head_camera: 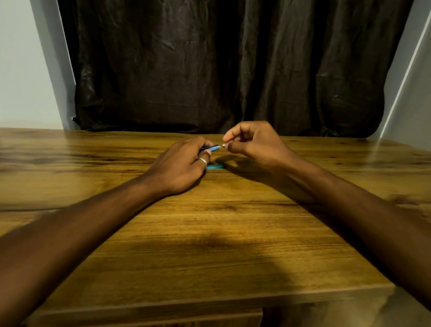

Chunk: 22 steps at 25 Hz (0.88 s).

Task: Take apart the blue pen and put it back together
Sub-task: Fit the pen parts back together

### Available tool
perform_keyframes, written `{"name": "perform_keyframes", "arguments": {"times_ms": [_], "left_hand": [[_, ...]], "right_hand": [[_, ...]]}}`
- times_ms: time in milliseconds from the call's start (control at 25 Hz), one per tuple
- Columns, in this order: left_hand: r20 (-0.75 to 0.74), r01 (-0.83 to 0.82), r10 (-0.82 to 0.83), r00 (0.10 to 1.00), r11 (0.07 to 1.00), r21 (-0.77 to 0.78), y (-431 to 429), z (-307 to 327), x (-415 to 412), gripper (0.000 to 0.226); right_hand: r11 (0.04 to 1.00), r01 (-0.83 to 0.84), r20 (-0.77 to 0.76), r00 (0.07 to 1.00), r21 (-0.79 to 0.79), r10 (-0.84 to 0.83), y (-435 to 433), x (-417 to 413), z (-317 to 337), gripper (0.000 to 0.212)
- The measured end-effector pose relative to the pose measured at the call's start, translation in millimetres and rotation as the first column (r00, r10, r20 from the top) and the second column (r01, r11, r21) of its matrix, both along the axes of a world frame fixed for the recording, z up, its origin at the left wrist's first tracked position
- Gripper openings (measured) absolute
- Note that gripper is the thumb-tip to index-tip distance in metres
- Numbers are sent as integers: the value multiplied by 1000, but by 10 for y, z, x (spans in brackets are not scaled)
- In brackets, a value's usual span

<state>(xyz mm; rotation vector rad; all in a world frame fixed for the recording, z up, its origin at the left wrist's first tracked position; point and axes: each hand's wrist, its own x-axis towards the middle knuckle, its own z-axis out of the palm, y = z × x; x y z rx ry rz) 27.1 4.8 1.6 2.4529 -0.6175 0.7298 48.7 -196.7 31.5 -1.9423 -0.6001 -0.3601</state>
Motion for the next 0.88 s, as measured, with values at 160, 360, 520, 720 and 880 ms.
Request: {"name": "perform_keyframes", "arguments": {"times_ms": [160,360,520,720,880], "left_hand": [[-7,9,-9,1000,1000,7,-2,12,-9,26],[-5,11,-10,1000,1000,20,-1,4,-13,24],[-3,20,-20,1000,1000,21,7,-4,-1,23],[-4,26,-26,1000,999,39,12,-14,23,22],[-4,21,-21,1000,999,35,19,-19,33,21]], "right_hand": [[999,-16,-38,999,28,17,9,-13,5,22],[1000,-15,-40,999,16,16,5,-31,0,24],[1000,-15,-38,999,16,15,3,-39,1,24],[999,-25,-51,998,26,27,9,-29,-7,24],[1000,-20,-39,999,7,20,-4,-1,-26,25]]}}
